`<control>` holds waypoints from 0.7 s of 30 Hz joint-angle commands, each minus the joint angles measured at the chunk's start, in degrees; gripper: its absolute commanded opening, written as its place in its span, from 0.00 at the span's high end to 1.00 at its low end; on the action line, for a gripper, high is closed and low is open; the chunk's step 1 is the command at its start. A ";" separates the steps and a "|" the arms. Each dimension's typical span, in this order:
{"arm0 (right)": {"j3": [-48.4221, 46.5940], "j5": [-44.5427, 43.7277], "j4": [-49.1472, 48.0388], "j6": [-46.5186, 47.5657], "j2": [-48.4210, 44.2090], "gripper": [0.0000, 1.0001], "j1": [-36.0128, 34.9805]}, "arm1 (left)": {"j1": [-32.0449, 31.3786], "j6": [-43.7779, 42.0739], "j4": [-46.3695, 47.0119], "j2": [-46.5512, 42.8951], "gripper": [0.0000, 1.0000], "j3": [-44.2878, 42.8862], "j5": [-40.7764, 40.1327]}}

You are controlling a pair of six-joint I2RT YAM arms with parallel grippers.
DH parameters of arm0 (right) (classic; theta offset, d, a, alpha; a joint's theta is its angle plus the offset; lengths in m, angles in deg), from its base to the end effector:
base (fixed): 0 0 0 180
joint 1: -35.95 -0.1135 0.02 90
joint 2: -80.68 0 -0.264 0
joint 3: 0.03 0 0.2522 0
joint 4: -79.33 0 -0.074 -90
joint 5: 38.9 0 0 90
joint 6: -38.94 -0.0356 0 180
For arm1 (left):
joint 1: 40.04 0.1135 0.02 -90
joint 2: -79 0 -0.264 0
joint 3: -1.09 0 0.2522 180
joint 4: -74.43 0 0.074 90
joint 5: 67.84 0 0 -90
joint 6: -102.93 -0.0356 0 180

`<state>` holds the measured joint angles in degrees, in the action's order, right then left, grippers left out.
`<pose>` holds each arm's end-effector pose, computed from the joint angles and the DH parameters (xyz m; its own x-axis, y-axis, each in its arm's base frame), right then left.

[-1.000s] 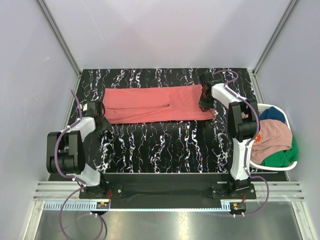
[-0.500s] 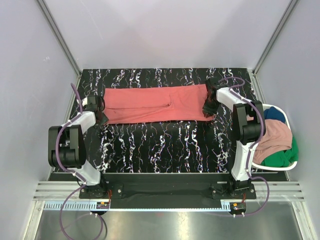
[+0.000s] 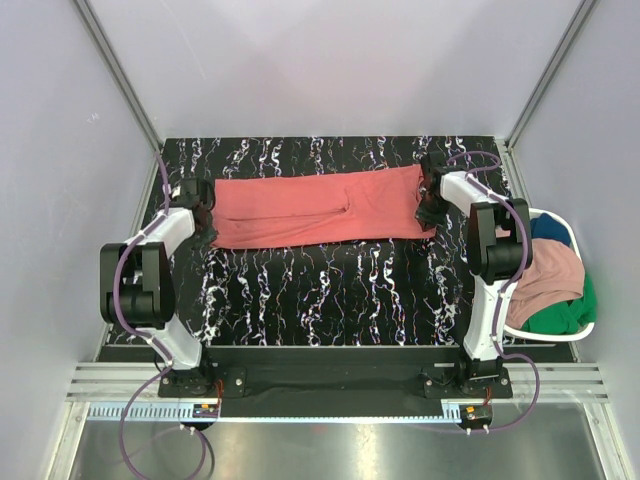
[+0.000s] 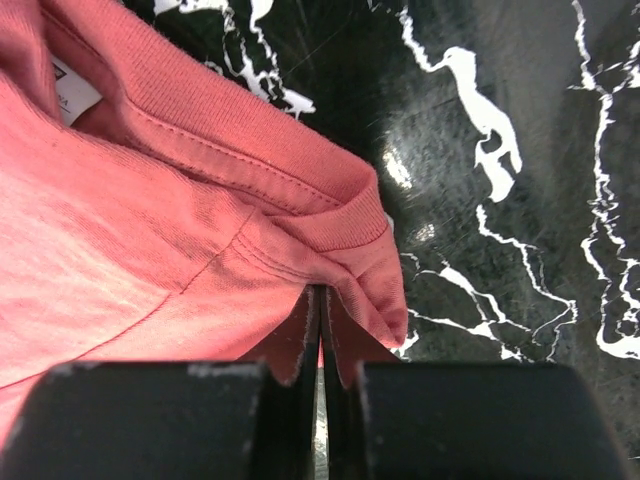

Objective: Fold and stack the t-shirts
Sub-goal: Fold the tshirt

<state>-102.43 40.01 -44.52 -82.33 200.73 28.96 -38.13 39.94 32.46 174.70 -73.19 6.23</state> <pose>0.4206 0.0447 0.1609 -0.8490 0.4091 -0.3343 0.4382 0.8988 -0.0131 0.3290 0.0207 0.1873 -0.7258 -0.4612 -0.5105 -0.5438 0.8391 0.0152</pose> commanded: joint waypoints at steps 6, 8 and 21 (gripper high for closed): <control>2.24 -1.13 -2.75 3.49 -2.36 0.94 1.01 | 0.02 -4.92 -1.60 -6.93 0.52 -3.99 8.41; 2.33 0.18 -3.10 3.93 -2.45 0.93 1.01 | 0.11 -8.26 0.60 -6.32 0.51 -6.88 12.65; 1.81 2.92 -3.55 5.51 -1.05 0.92 1.27 | 1.16 -20.15 6.23 4.50 0.51 -10.68 23.31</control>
<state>-100.73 42.26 -47.05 -78.20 199.79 29.73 -38.00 23.44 36.29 179.70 -84.29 26.82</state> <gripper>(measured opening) 0.081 0.493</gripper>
